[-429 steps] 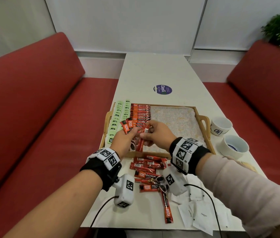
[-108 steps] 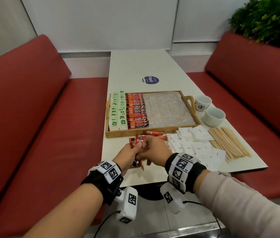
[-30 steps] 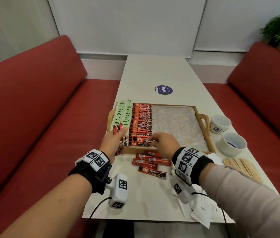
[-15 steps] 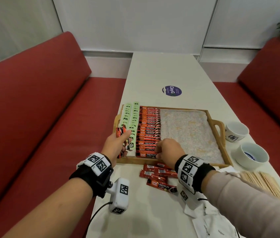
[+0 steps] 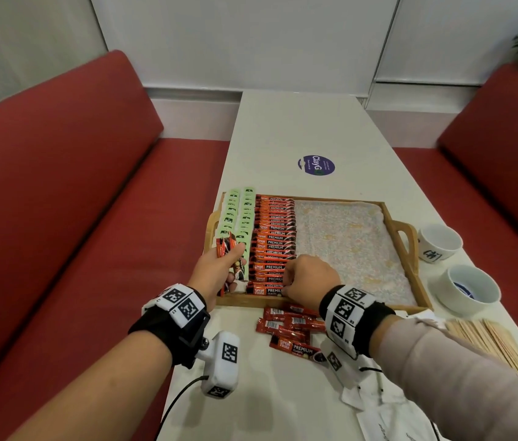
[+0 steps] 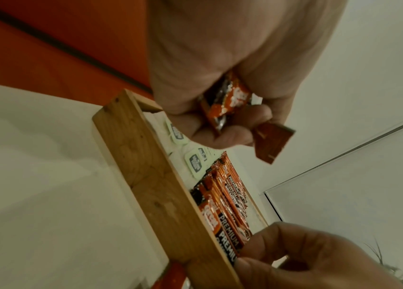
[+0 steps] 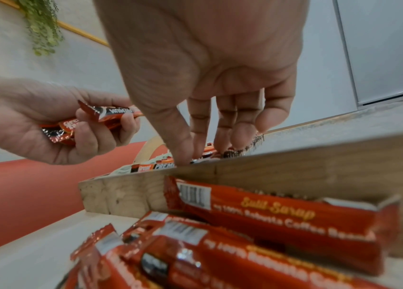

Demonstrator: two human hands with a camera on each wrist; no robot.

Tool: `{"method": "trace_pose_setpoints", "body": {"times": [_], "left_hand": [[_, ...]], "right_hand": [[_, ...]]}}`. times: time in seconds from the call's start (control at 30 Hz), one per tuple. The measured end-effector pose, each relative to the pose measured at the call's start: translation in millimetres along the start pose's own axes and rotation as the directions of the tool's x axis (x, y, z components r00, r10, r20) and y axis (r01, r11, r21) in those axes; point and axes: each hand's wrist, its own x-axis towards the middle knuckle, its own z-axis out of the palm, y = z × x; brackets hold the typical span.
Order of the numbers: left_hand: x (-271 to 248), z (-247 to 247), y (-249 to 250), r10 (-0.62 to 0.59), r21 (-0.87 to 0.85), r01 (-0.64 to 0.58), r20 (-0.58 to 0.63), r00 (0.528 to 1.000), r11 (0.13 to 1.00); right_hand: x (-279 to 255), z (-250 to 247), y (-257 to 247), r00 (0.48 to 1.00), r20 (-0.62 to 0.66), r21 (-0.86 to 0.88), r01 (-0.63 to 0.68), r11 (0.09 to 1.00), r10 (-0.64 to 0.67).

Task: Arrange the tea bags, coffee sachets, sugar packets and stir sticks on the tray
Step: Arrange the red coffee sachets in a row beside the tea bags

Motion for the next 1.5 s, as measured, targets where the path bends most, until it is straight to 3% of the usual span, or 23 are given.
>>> {"method": "trace_pose_setpoints", "body": {"times": [0.3, 0.43, 0.57, 0.77, 0.97, 1.13, 1.27, 1.5], "left_hand": [[-1, 5, 1, 0.003, -0.026, -0.002, 0.023, 1.000, 1.000], [0, 8, 3, 0.026, -0.018, -0.025, 0.032, 0.999, 1.000], [-1, 15, 8, 0.025, -0.037, -0.024, 0.038, 0.999, 0.999], [2, 25, 12, 0.039, -0.079, -0.034, 0.057, 0.998, 0.996], [13, 31, 22, 0.082, -0.128, -0.073, 0.069, 0.994, 0.989], [36, 33, 38, 0.126, -0.093, -0.120, 0.056, 0.991, 0.988], [62, 29, 49, 0.061, -0.054, -0.060, 0.017, 0.998, 0.997], [91, 32, 53, 0.003, -0.022, -0.003, 0.001, 1.000, 1.000]], "right_hand": [[0, -2, 1, 0.999, -0.043, 0.038, 0.024, 0.999, -0.023], [-2, -5, -7, 0.987, -0.124, 0.162, 0.120, 0.980, -0.100], [-6, -11, -18, 0.980, -0.119, 0.278, 0.188, 0.942, -0.160], [-5, -15, -21, 0.988, -0.113, 0.507, 0.152, 0.849, -0.110], [9, -25, -15, 0.990, -0.121, 0.580, 0.127, 0.805, -0.069], [39, -42, -10, 0.984, -0.175, 0.553, 0.124, 0.824, -0.030], [78, -61, 4, 0.974, -0.220, 0.537, 0.074, 0.840, 0.055], [141, -73, 25, 0.964, -0.245, 0.315, -0.021, 0.949, 0.103]]}}
